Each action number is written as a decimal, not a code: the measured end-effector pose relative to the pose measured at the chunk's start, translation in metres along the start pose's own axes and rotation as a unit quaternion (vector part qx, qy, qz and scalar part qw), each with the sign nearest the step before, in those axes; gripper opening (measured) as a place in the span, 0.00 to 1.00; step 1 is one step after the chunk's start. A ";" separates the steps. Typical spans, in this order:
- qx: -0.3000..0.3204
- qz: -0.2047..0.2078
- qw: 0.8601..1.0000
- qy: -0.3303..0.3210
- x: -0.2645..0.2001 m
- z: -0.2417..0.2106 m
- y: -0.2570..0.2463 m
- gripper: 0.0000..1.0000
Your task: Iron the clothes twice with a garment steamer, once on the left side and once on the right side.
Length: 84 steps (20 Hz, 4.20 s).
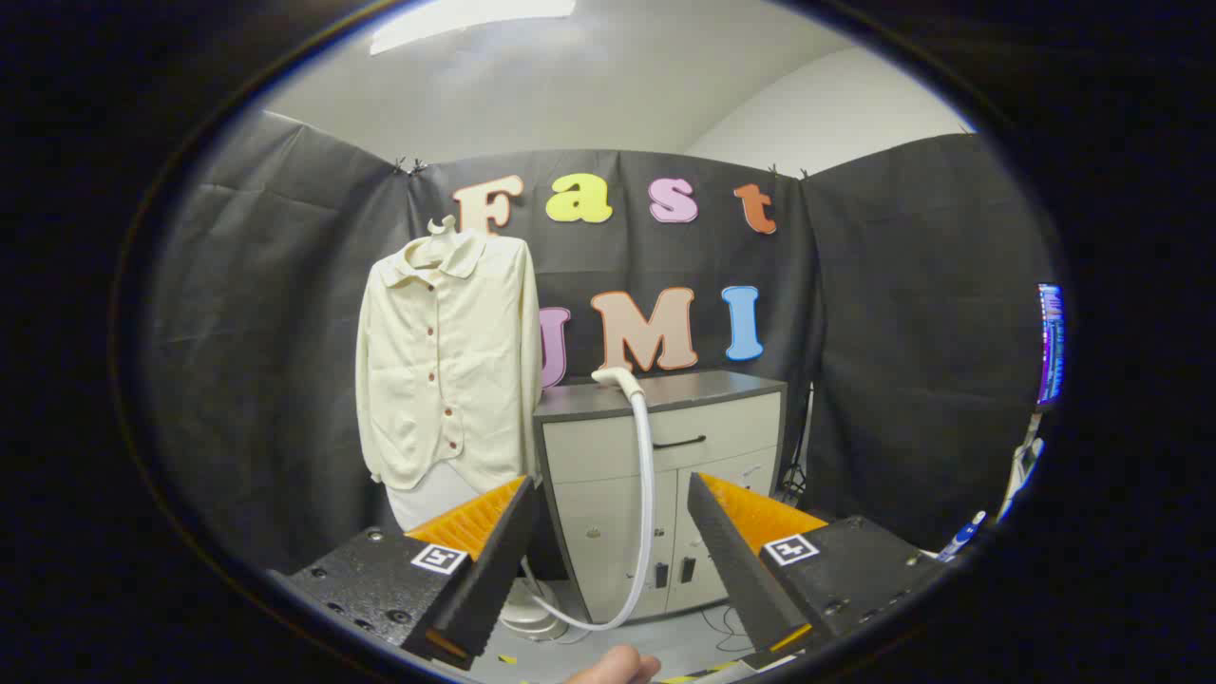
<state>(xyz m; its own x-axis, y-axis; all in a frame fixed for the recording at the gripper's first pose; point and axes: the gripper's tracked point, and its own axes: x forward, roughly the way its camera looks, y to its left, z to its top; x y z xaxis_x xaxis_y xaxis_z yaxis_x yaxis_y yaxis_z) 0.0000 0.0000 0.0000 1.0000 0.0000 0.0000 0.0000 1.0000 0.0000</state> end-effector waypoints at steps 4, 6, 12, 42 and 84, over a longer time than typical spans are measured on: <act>-0.001 0.001 1.000 -0.003 0.001 0.002 -0.001 0.97; -0.002 0.001 1.000 -0.003 0.001 0.002 -0.001 0.98; 0.004 0.006 1.000 0.000 0.006 0.000 0.002 0.98; 0.000 -0.013 1.000 0.021 0.205 0.024 0.017 0.98; -0.022 -0.113 0.980 0.165 0.538 0.020 -0.033 0.42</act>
<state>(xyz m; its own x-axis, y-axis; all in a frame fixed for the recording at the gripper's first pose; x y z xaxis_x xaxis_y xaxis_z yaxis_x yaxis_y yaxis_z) 0.5382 -0.0332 0.0199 0.9200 -0.2286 -0.3184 0.2138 0.9735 -0.0812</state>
